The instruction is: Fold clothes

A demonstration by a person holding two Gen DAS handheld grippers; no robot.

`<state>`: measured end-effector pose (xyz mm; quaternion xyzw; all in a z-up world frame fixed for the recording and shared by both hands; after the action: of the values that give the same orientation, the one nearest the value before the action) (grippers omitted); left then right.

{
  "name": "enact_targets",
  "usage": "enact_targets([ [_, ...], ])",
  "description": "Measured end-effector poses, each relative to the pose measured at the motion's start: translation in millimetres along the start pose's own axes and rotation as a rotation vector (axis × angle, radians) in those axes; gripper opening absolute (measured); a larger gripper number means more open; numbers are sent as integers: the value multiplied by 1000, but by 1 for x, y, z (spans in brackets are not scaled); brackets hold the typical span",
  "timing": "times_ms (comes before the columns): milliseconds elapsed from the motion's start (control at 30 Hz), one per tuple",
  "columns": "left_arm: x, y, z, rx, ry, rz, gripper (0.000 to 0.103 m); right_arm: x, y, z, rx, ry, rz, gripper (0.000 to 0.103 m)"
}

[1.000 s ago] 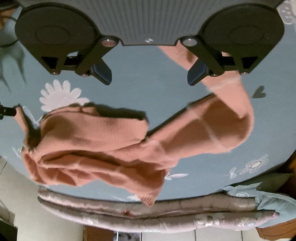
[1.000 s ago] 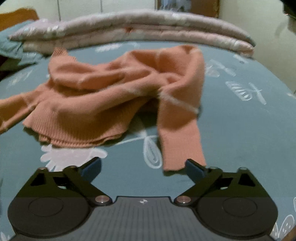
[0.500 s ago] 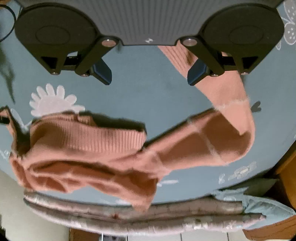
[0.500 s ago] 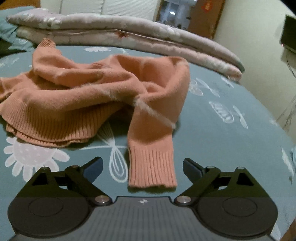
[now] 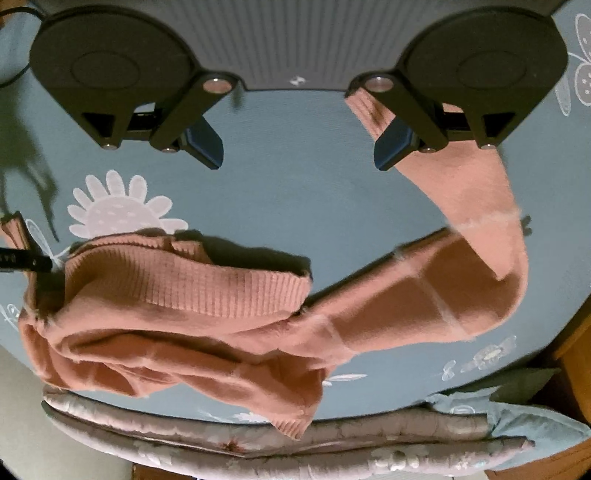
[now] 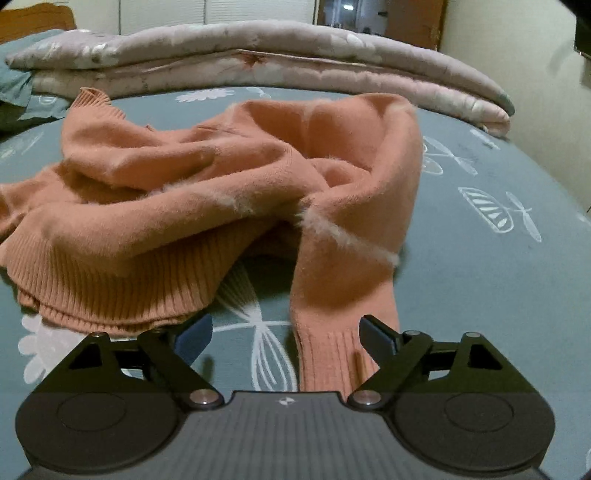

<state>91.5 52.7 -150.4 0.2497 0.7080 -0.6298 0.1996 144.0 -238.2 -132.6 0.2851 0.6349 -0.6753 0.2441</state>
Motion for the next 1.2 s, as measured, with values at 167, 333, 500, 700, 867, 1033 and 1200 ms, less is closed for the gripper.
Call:
enact_targets([
  [167, -5, 0, 6, 15, -9, 18, 89, 0, 3, -1, -96, 79, 65, 95],
  [333, -10, 1, 13, 42, -8, 29, 89, 4, 12, 6, 0, 53, -43, 95],
  [500, -13, 3, 18, 77, -1, 38, 89, -6, 24, 16, 123, 23, -49, 95],
  [700, -16, 15, 19, 82, 33, 33, 88, -5, 28, 21, 222, -43, -57, 67],
  [867, -30, 30, 11, -24, 116, 89, 80, -5, 10, 22, 222, -30, -59, 28],
  [1033, -43, 46, -5, -65, 136, 86, 80, -9, -8, 30, 281, -104, -28, 19],
  [1200, -44, 37, -17, -57, 95, 93, 80, -13, -19, 74, 417, -142, -21, 19],
])
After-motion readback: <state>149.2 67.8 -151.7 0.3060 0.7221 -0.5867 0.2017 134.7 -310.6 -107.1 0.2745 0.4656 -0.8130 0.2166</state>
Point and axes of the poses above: each gripper's, at about its wrist camera, not at the fingertips, and y roughly the way its jaws point, z to its right, x to its underside, the point moved 10 cm from there along y, roughly the way its jaws point, and after that the axes turned 6 degrees about -x, right-handed, at the moved point
